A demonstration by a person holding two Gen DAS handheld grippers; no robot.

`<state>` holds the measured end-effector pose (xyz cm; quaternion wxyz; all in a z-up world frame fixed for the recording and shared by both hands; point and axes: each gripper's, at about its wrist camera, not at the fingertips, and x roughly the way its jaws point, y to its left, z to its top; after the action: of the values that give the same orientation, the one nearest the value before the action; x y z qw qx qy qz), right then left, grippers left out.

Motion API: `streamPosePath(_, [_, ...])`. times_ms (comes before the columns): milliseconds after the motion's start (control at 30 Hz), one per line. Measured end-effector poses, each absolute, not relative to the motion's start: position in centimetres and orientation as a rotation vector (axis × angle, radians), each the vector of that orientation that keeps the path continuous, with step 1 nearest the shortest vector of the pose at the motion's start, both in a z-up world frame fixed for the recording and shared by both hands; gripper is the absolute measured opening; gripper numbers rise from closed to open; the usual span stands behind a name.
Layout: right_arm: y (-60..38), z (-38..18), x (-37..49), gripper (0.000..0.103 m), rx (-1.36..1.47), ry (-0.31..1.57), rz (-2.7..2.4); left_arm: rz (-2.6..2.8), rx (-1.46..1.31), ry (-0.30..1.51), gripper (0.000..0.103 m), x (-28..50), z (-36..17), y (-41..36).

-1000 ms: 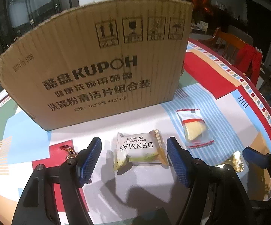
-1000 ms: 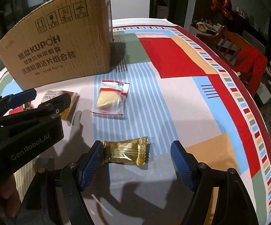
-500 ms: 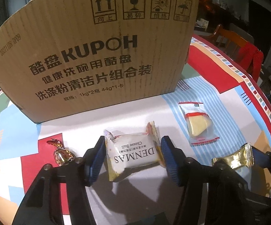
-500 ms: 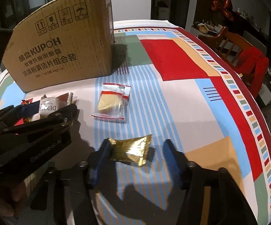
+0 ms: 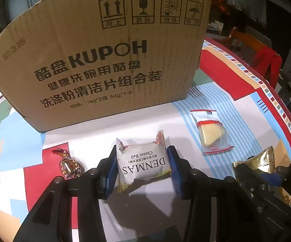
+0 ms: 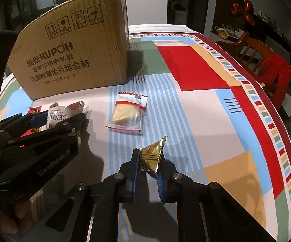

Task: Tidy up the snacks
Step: 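Grasp the white DENMAS packet with the left tool while the right tool grasps the gold candy, then lift both held snacks and carry them over the cardboard box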

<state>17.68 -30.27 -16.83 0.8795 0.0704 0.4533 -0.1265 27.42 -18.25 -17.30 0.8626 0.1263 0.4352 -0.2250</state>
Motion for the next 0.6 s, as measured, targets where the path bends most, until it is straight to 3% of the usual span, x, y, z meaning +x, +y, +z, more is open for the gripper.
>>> streamPosePath(600, [-30.2, -15.1, 17.4, 0.015, 0.144, 0.905, -0.263, -0.450, 0.251, 0.880, 0.045, 26.7, -15.1, -17.3])
